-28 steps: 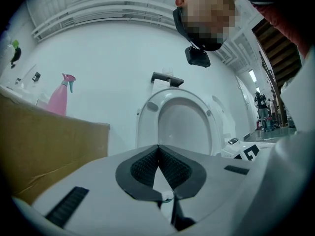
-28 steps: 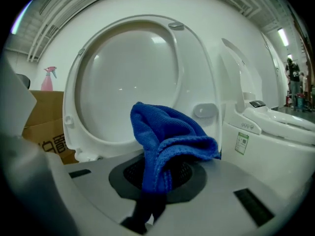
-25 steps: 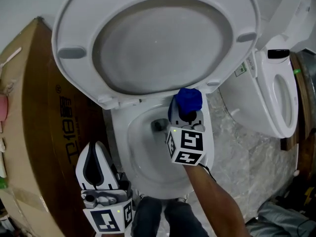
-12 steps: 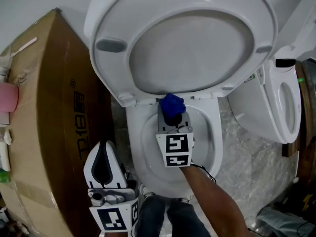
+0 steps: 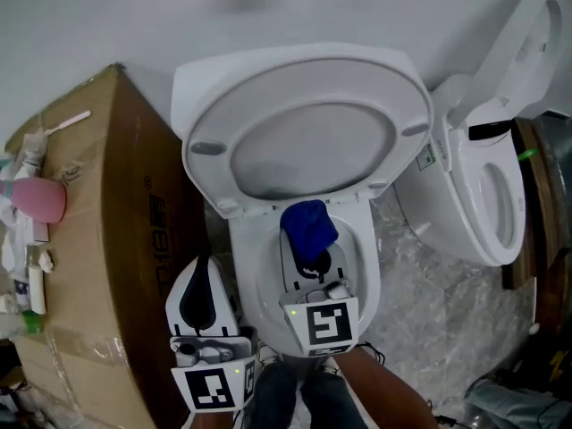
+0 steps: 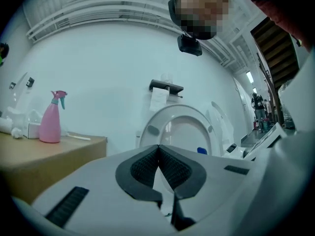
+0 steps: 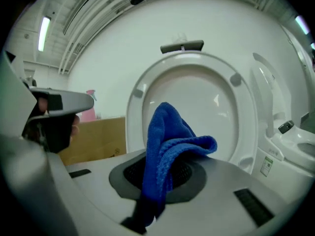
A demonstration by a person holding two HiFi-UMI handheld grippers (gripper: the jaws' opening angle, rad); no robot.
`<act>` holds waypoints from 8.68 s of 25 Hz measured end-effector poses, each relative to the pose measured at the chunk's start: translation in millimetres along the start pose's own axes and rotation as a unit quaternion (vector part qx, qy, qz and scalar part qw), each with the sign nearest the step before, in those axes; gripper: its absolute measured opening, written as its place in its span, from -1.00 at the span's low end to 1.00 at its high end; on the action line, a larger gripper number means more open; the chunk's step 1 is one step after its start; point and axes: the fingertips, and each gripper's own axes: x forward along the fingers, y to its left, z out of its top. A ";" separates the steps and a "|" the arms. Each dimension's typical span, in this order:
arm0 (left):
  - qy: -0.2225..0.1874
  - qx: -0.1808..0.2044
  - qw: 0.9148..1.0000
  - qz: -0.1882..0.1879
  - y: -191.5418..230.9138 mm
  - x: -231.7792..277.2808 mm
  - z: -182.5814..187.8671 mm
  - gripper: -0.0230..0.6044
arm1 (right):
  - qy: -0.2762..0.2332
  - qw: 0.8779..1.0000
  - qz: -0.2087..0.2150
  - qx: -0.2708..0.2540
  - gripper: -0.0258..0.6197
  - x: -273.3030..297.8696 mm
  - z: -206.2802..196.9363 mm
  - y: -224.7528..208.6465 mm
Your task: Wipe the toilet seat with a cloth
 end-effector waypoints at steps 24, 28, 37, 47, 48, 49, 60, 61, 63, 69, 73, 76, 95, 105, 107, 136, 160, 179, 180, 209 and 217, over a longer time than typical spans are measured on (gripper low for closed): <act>0.062 0.102 0.987 -0.107 -99.7 29.1 255.9 -0.88 | -0.078 0.995 -0.045 -0.033 -0.73 -198.1 365.2 -25.1; 0.151 0.221 0.952 -0.147 -107.2 66.4 230.9 -0.87 | -0.077 0.995 -0.052 -0.028 -0.73 -207.2 373.0 -30.0; 0.222 0.553 0.770 -0.228 -126.1 134.7 167.0 -0.52 | -0.066 0.995 -0.070 -0.028 -0.73 -215.2 368.1 -45.2; 0.242 0.585 0.743 -0.219 -125.2 157.8 143.0 -0.47 | -0.051 0.994 -0.094 -0.025 -0.73 -220.1 357.3 -66.4; 0.240 0.582 0.746 -0.216 -126.0 156.0 143.1 -0.47 | -0.051 0.994 -0.095 -0.025 -0.73 -219.9 357.3 -67.2; 0.239 0.580 0.749 -0.215 -126.8 153.7 143.3 -0.47 | -0.052 0.994 -0.094 -0.024 -0.73 -219.4 357.2 -67.4; 0.238 0.561 0.754 -0.247 -141.7 90.9 155.1 -0.67 | -0.066 0.994 -0.089 -0.023 -0.73 -220.9 367.3 -68.7; 0.237 0.562 0.752 -0.251 -143.9 80.9 154.7 -0.68 | -0.067 0.993 -0.089 -0.022 -0.73 -222.8 367.4 -69.2; 0.234 0.564 0.749 -0.257 -149.6 61.1 153.2 -0.68 | -0.069 0.993 -0.091 -0.020 -0.73 -228.2 367.2 -70.2; 0.252 0.555 0.743 -0.277 -165.6 8.0 139.1 -0.76 | -0.071 0.994 -0.084 -0.017 -0.73 -245.1 359.9 -65.1; 0.269 0.546 0.738 -0.292 -177.0 -30.0 119.3 -0.76 | -0.065 0.995 -0.075 -0.016 -0.73 -259.9 346.4 -57.3; 0.279 0.544 0.732 -0.302 -185.0 -58.4 103.4 -0.76 | -0.059 0.996 -0.069 -0.016 -0.73 -269.7 332.5 -53.6; 0.380 0.484 0.675 -0.407 -219.6 -200.7 -25.4 -0.61 | 0.009 0.999 -0.044 0.002 -0.73 -298.8 215.2 -36.2; 0.417 0.448 0.646 -0.457 -227.1 -241.9 -111.4 -0.44 | 0.025 0.999 -0.031 0.006 -0.73 -287.7 134.1 -35.9; 0.424 0.441 0.639 -0.467 -228.8 -246.9 -130.9 -0.39 | 0.018 0.999 -0.027 0.003 -0.73 -280.4 117.5 -38.7; 0.482 0.420 0.590 -0.493 -232.1 -266.2 -304.5 -0.05 | 0.018 1.000 -0.004 -0.003 -0.73 -232.6 4.2 -49.4; 0.425 0.272 0.765 -0.400 -220.7 -224.0 -240.8 -0.79 | 0.027 1.000 -0.006 0.003 -0.73 -223.2 6.9 -43.7; 0.035 -0.049 0.998 -0.030 -80.4 -61.1 -16.7 -0.88 | 0.084 0.996 0.009 0.014 -0.73 -137.7 -7.7 -15.6; 0.037 -0.049 0.998 -0.028 -75.1 -59.4 -18.5 -0.88 | 0.092 0.996 0.012 0.017 -0.73 -126.0 -13.5 -14.1; 0.074 -0.036 0.996 -0.046 -2.9 -9.5 -75.6 -0.88 | 0.252 0.967 0.015 0.024 -0.73 75.6 -157.5 -29.5; 0.081 -0.031 0.994 -0.064 -28.7 -1.9 -78.5 -0.88 | 0.253 0.967 -0.020 0.037 -0.73 57.7 -158.5 -82.6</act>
